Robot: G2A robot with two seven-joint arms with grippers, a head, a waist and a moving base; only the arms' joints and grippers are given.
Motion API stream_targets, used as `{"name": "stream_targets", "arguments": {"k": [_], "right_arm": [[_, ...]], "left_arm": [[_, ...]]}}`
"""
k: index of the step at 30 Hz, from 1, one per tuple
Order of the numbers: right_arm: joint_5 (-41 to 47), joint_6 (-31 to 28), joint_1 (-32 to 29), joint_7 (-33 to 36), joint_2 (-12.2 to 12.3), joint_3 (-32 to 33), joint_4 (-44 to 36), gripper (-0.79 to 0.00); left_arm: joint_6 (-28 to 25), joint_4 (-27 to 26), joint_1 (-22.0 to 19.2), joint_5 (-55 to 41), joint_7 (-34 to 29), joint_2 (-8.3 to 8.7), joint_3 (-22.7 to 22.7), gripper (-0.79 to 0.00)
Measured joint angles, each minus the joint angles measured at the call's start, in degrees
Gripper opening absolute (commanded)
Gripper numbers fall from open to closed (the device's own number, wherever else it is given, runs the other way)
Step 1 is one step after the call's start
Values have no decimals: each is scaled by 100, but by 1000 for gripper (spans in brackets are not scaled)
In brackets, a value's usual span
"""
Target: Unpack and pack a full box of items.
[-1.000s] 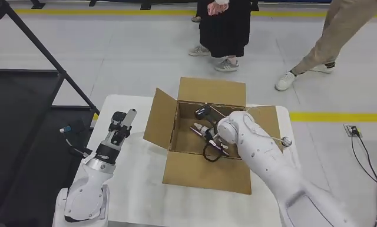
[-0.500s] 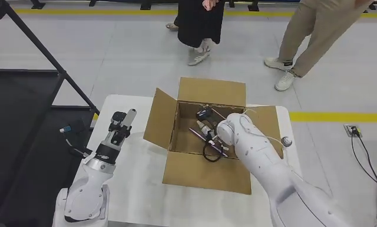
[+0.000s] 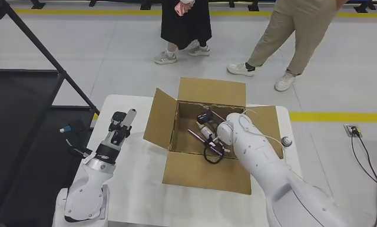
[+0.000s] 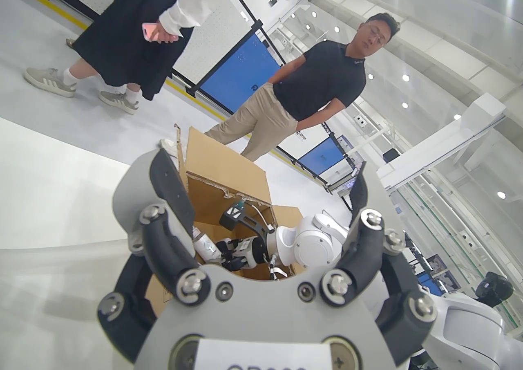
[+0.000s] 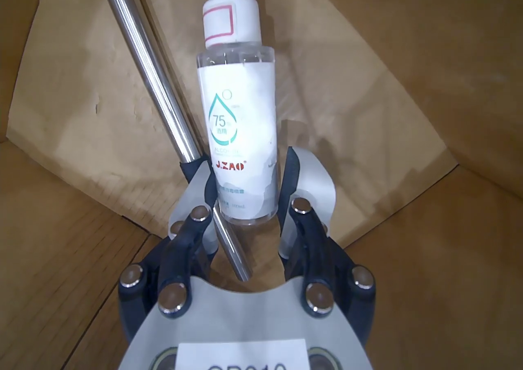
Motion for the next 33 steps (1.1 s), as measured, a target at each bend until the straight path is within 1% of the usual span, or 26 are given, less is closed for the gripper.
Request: {"name": "stream_targets", "arguments": {"k": [1,2,7,13,18,22,27,33], "right_arm": [[6,-12,6,19,-10,4,20,-690],[8,-18,12,22,-16,8,35,-785],[92,-145,94,-30,-22,73,91,-785],[425,-813,289,69,43,268,95,-785],[625,-1459,430,215,161,414,80,-785],[756,-2008,495,119,310,545,78,-785],[863,-2687,474,-124,553,713,-61,-785],[915,-3316,249,-453,924,967,-604,-785]], "left_arm": [[0,0,0,0,0,0,0,0],[0,0,0,0,0,0,0,0],[0,0,0,0,0,0,0,0],[0,0,0,0,0,0,0,0],[0,0,0,0,0,0,0,0],[0,0,0,0,0,0,0,0],[0,0,0,0,0,0,0,0],[0,0,0,0,0,0,0,0]]}}
